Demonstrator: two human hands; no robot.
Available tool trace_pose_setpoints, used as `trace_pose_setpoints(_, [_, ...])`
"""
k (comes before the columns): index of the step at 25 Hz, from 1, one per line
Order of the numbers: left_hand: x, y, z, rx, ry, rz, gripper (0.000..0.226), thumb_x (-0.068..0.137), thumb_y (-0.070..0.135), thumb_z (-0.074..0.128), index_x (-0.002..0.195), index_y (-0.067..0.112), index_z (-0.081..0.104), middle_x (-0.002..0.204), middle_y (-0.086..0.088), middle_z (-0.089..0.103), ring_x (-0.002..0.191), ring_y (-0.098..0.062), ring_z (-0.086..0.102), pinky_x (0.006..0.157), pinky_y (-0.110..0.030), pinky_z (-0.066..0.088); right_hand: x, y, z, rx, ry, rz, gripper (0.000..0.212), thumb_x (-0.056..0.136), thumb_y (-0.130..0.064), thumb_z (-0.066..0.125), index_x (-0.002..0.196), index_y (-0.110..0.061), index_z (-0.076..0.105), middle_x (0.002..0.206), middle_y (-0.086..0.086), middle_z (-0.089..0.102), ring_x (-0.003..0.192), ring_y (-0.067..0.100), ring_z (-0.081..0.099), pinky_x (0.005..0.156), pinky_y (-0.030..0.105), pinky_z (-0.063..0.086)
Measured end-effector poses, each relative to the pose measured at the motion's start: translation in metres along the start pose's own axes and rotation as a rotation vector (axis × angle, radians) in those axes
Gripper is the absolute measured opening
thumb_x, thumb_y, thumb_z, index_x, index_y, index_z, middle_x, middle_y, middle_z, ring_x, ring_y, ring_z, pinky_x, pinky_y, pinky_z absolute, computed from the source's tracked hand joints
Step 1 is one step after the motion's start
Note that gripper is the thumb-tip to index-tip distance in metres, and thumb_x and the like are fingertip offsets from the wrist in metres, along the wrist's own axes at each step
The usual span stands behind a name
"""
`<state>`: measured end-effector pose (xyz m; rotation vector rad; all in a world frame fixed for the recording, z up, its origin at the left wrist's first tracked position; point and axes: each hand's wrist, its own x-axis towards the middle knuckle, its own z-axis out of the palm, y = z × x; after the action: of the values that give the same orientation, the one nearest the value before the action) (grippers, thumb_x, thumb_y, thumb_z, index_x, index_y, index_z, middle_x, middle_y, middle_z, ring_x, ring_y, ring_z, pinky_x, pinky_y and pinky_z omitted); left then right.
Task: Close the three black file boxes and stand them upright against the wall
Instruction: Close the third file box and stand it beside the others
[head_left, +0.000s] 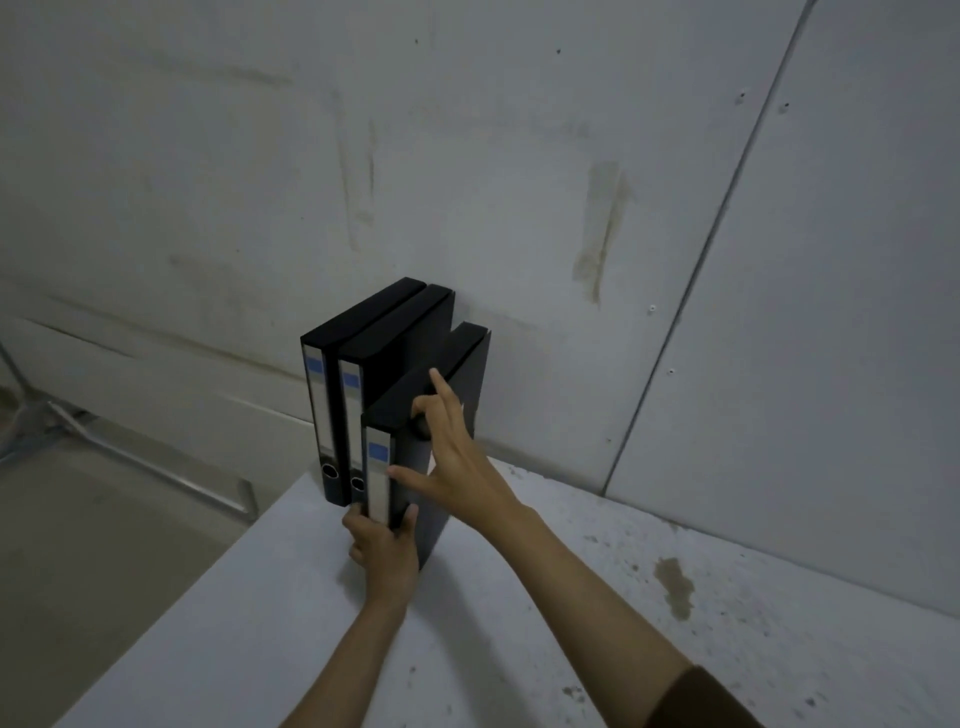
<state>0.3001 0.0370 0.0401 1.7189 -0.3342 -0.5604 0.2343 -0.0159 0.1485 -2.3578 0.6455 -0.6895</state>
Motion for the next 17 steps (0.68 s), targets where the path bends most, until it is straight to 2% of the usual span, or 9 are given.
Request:
trace_pose_setpoints(3, [0.020, -0.002, 0.003, 0.004, -0.028, 0.011, 0.055, 0.087, 0.012, 0.059, 0.126, -0.002, 0.023, 0.127, -0.027, 0.045, 0.113, -0.041, 0.045, 0.090, -0.046, 0.040, 0.016, 0.006, 0.016, 0.010, 0.010, -0.006, 0.048, 0.081, -0.023, 0.066, 0.112, -0.028, 0.030, 0.158, 0.001, -0.009, 0.141, 0.038, 0.019, 0.091, 0.029, 0.042])
trace_pose_setpoints(4, [0.026, -0.003, 0.004, -0.008, -0.038, 0.007, 0.055, 0.087, 0.011, 0.058, 0.127, -0.002, 0.023, 0.127, -0.027, 0.045, 0.113, -0.040, 0.046, 0.090, -0.044, 0.041, 0.020, 0.009, 0.021, 0.033, 0.019, -0.001, 0.049, 0.081, -0.023, 0.066, 0.113, -0.030, 0.029, 0.158, -0.001, -0.011, 0.139, 0.040, 0.022, 0.092, 0.025, 0.039])
trace_pose_setpoints(6, [0.037, 0.000, 0.005, -0.104, -0.055, -0.025, 0.050, 0.089, 0.009, 0.054, 0.130, 0.000, 0.027, 0.128, -0.026, 0.048, 0.114, -0.038, 0.049, 0.089, -0.041, 0.042, 0.028, 0.013, 0.027, 0.089, 0.045, 0.022, 0.056, 0.081, -0.018, 0.066, 0.121, -0.025, 0.028, 0.158, 0.000, -0.011, 0.142, 0.037, 0.015, 0.098, 0.006, 0.025])
trace_pose_setpoints(8, [0.048, 0.007, 0.007, -0.245, -0.103, -0.011, 0.042, 0.093, 0.008, 0.044, 0.134, 0.005, 0.033, 0.131, -0.026, 0.050, 0.116, -0.036, 0.052, 0.089, -0.039, 0.044, 0.036, 0.016, 0.029, 0.128, 0.074, 0.040, 0.063, 0.079, -0.011, 0.065, 0.130, -0.021, 0.029, 0.157, 0.002, -0.006, 0.145, 0.031, 0.005, 0.087, -0.013, 0.015])
trace_pose_setpoints(10, [0.056, 0.015, 0.011, -0.333, -0.099, 0.008, 0.046, 0.095, 0.007, 0.037, 0.140, 0.010, 0.029, 0.140, -0.023, 0.043, 0.121, -0.033, 0.049, 0.092, -0.038, 0.044, 0.044, 0.019, 0.028, 0.123, 0.094, 0.051, 0.070, 0.079, -0.010, 0.065, 0.136, -0.026, 0.027, 0.157, -0.001, -0.002, 0.143, 0.023, 0.011, 0.078, -0.012, 0.025])
trace_pose_setpoints(12, [0.062, 0.017, 0.019, -0.308, -0.112, 0.005, 0.068, 0.092, 0.000, 0.045, 0.147, 0.014, 0.006, 0.150, -0.017, 0.029, 0.132, -0.031, 0.039, 0.103, -0.036, 0.037, 0.050, 0.024, 0.026, 0.091, 0.105, 0.059, 0.073, 0.080, -0.012, 0.064, 0.139, -0.031, 0.025, 0.156, -0.005, -0.003, 0.135, 0.006, 0.019, 0.072, -0.007, 0.033])
trace_pose_setpoints(14, [0.066, 0.017, 0.027, -0.172, -0.108, -0.054, 0.085, 0.091, 0.005, 0.051, 0.147, 0.012, -0.013, 0.157, -0.015, 0.012, 0.142, -0.030, 0.022, 0.114, -0.039, 0.026, 0.057, 0.029, 0.024, 0.100, 0.106, 0.071, 0.076, 0.081, -0.010, 0.064, 0.141, -0.030, 0.022, 0.156, -0.006, -0.006, 0.127, -0.007, 0.017, 0.073, -0.009, 0.032])
trace_pose_setpoints(17, [0.071, 0.016, 0.037, -0.083, -0.131, -0.155, 0.084, 0.094, 0.017, 0.047, 0.145, 0.010, -0.020, 0.159, -0.017, -0.003, 0.146, -0.032, 0.006, 0.118, -0.044, 0.014, 0.066, 0.033, 0.023, 0.115, 0.107, 0.093, 0.079, 0.081, -0.006, 0.063, 0.143, -0.025, 0.018, 0.156, -0.005, -0.010, 0.126, -0.011, 0.012, 0.077, -0.013, 0.026])
